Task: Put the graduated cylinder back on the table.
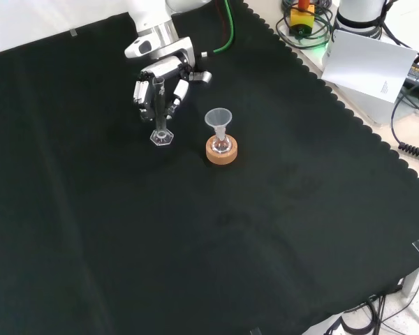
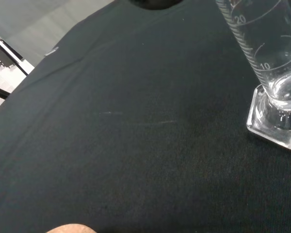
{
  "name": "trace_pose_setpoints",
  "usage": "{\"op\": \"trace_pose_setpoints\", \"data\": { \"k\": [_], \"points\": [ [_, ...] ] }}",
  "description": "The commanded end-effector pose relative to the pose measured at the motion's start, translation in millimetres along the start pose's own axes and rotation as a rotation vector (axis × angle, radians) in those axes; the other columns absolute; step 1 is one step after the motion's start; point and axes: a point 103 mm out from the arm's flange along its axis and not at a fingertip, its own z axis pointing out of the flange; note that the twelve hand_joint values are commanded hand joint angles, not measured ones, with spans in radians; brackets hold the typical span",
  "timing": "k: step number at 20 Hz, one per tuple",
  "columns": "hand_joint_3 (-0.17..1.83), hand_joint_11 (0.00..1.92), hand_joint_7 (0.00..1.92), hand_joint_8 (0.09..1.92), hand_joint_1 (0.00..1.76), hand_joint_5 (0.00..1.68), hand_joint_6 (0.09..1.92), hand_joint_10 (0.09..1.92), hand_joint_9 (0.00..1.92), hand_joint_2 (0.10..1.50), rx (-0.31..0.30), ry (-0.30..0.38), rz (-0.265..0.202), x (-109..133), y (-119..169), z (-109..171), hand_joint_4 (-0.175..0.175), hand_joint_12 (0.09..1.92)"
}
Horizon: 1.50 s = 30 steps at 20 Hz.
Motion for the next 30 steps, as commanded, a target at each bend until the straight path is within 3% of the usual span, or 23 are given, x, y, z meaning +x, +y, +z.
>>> {"op": "trace_pose_setpoints", "data": {
  "k": [1,8,13,18,24,30],
  "points": [
    [-0.17,0.84,0.84,0.59,1.06,0.83,0.6,0.09,1.22,1.04,0.01,-0.003,0.012,-1,1,-1,-0.058,1.09],
    [-0.17,0.72,0.77,0.61,1.03,0.75,0.64,0.09,1.15,1.02,0.014,-0.014,0.028,-1,2,-4,-0.052,1.17],
    [-0.17,0.52,0.56,0.67,0.92,0.45,0.61,0.09,0.99,0.97,0.016,-0.015,0.038,-4,0,-9,-0.064,1.27],
    [-0.17,0.37,0.38,0.71,0.85,0.37,0.49,0.09,0.86,0.94,0.014,-0.029,0.046,-2,-1,-14,-0.071,1.33],
    [-0.17,0.03,0.09,0.71,0.77,0.29,0.26,0.09,0.55,0.9,0.001,-0.077,0.091,1,-12,-51,-0.073,1.45],
    [-0.17,0.0,0.04,0.72,0.73,0.28,0.16,0.09,0.51,0.89,-0.067,-0.099,0.139,10,-29,-91,-0.076,1.45]
  ]
}}
